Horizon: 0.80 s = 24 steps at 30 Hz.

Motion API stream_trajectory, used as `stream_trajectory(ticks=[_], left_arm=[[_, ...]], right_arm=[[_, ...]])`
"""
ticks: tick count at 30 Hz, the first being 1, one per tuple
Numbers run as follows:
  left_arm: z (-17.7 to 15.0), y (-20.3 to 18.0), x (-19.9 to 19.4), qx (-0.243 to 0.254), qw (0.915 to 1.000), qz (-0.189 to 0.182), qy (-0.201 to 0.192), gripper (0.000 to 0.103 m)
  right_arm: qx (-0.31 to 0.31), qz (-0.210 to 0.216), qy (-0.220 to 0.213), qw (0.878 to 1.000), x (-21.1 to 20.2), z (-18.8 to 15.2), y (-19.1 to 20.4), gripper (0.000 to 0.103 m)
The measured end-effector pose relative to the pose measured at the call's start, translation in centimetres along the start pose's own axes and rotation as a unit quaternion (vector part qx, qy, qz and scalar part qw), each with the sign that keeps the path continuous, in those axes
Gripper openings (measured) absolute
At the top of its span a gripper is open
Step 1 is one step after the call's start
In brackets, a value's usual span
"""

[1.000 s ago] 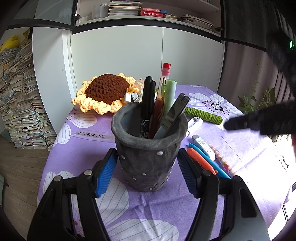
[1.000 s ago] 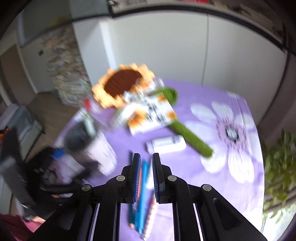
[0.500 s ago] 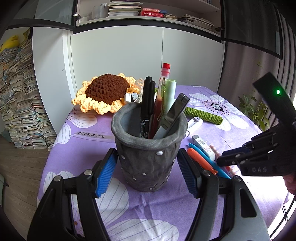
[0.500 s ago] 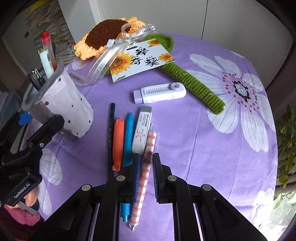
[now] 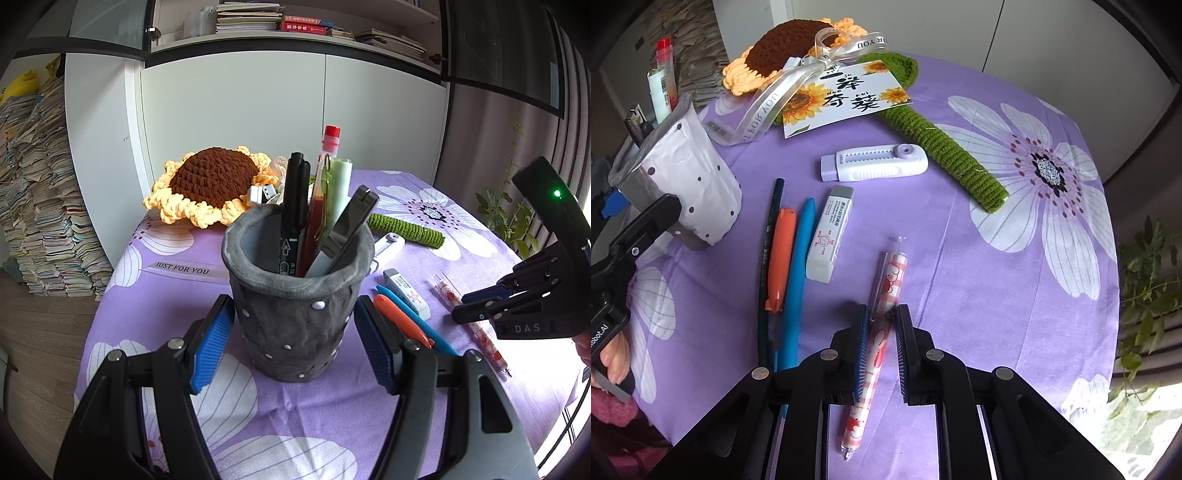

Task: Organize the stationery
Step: 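Grasp the pink patterned pen with the right tool, then lift the pink patterned pen into the grey cup and open the right tool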

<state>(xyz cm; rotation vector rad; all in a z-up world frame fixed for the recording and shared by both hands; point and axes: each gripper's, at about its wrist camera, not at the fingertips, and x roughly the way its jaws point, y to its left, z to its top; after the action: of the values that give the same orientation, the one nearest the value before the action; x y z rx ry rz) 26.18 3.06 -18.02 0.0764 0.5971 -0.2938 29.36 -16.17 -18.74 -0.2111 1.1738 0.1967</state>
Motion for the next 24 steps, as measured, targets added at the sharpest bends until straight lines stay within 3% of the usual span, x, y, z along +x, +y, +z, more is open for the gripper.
stream_trajectory(ticks=[4,6,8,10,17,18,20,24], left_arm=[[0.0,0.0,0.0,0.0,1.0,0.0,0.0,0.067],[0.0,0.0,0.0,0.0,1.0,0.0,0.0,0.067],[0.0,0.0,0.0,0.0,1.0,0.0,0.0,0.067],[0.0,0.0,0.0,0.0,1.0,0.0,0.0,0.067],[0.0,0.0,0.0,0.0,1.0,0.0,0.0,0.067],[0.0,0.0,0.0,0.0,1.0,0.0,0.0,0.067],[0.0,0.0,0.0,0.0,1.0,0.0,0.0,0.067],[0.0,0.0,0.0,0.0,1.0,0.0,0.0,0.067]], right_arm=[[0.028,0.018,0.005,0.999,0.5,0.9,-1.0,0.012],[0.038,0.02,0.007,0.999,0.8,1.4,-1.2,0.018],[0.042,0.02,0.007,0.999,1.1,1.9,-1.4,0.033],[0.046,0.025,0.006,0.999,1.4,2.4,-1.7,0.037],[0.035,0.016,0.006,0.999,2.0,3.6,-1.2,0.036],[0.033,0.012,0.002,0.999,2.0,3.6,-1.2,0.034],[0.03,0.013,0.0,0.999,1.9,3.6,-1.0,0.015],[0.032,0.018,-0.024,0.999,0.6,3.8,-1.1,0.014]])
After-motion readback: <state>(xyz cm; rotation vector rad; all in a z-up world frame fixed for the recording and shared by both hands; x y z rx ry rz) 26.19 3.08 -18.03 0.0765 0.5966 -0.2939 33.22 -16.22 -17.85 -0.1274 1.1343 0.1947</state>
